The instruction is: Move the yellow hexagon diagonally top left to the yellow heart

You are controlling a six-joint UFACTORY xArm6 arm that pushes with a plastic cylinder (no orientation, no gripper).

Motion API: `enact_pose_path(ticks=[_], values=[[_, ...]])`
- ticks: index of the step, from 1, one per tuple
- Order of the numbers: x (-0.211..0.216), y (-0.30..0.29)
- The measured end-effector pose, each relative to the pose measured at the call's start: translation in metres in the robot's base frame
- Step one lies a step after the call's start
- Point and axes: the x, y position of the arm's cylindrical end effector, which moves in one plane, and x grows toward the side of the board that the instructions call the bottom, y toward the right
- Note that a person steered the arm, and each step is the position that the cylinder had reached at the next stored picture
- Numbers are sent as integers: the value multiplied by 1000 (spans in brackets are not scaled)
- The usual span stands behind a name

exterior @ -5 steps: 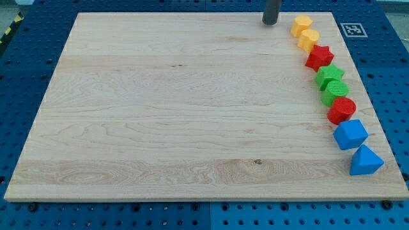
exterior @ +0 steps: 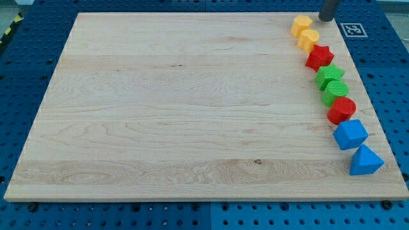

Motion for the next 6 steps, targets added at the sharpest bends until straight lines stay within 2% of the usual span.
enact_pose_path(ticks=[1, 5, 6], values=[[10, -35], [26, -32], [30, -54]])
